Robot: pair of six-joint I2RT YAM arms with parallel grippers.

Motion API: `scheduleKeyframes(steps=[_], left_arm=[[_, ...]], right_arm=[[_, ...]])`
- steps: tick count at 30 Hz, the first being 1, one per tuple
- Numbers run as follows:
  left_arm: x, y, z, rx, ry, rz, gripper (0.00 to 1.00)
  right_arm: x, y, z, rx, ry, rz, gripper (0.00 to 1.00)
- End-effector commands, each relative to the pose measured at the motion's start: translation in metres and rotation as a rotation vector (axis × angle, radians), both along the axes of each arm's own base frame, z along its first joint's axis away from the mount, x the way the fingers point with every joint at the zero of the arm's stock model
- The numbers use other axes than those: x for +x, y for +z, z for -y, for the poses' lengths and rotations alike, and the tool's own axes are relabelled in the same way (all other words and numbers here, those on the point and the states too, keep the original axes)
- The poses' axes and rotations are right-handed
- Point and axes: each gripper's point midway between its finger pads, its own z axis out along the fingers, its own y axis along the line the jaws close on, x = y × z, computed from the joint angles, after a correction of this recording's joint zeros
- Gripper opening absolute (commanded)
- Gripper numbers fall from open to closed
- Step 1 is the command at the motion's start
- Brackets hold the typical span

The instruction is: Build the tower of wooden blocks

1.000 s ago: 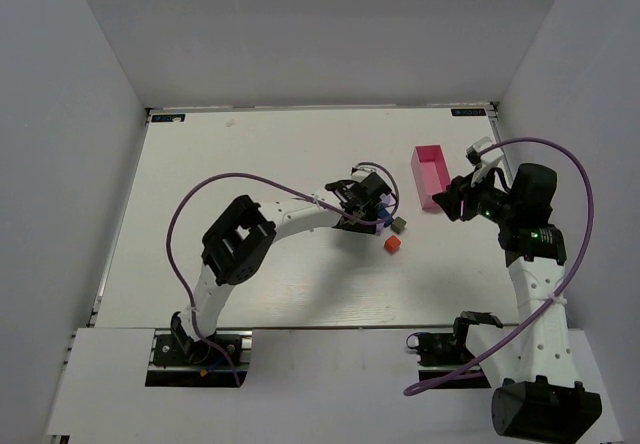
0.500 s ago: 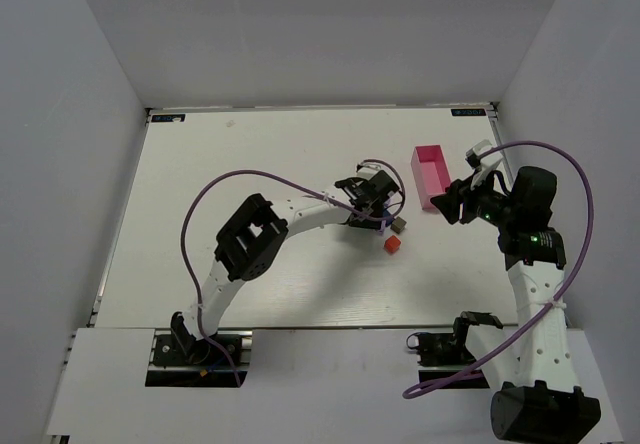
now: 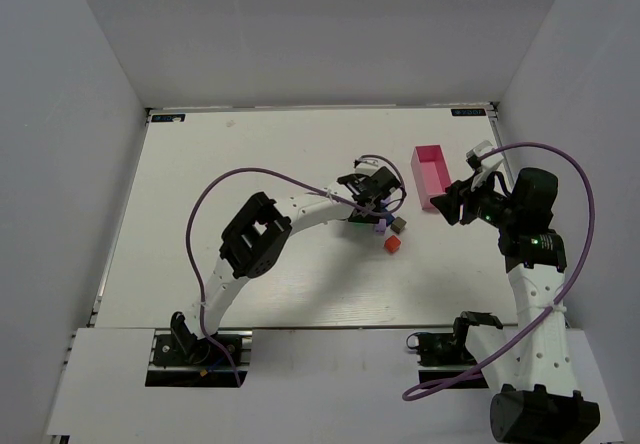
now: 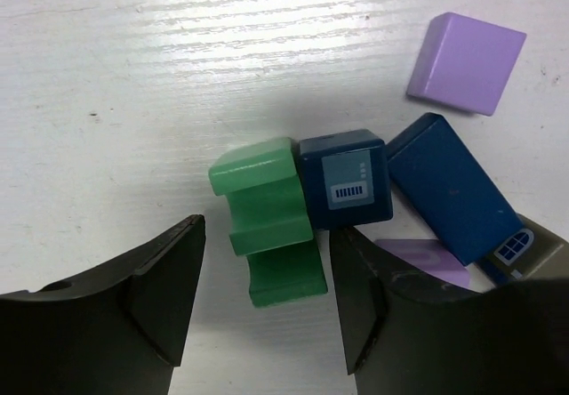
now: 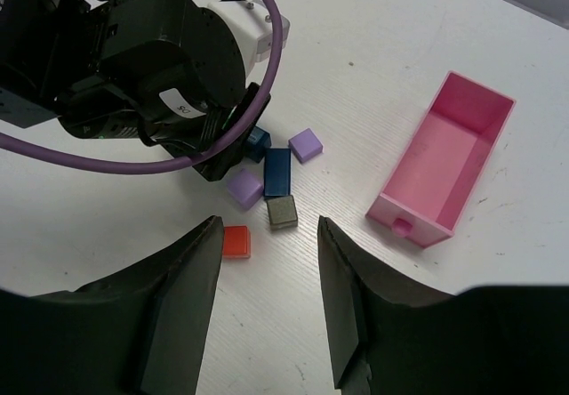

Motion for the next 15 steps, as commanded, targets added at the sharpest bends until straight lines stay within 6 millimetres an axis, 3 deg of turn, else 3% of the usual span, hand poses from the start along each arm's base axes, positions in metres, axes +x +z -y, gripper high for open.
scheduleKeyframes(steps=[1, 6, 15], left_arm=[[0.01, 0.016, -0.001, -0.008, 0.03, 0.039, 0.67], [0.002, 0.008, -0.012, 0.03, 0.029, 0.012, 0.58], [-0.01, 0.015, -0.028, 0.072, -0.046, 0.008, 0.43]], right_arm=[[-0.002, 0.006, -0.003, 0.008, 0.018, 0.031, 0.53], [-0.002, 0.005, -0.003, 0.008, 0.013, 0.032, 0.53], [-0.005, 0.005, -0.003, 0.011, 0.012, 0.035, 0.53]])
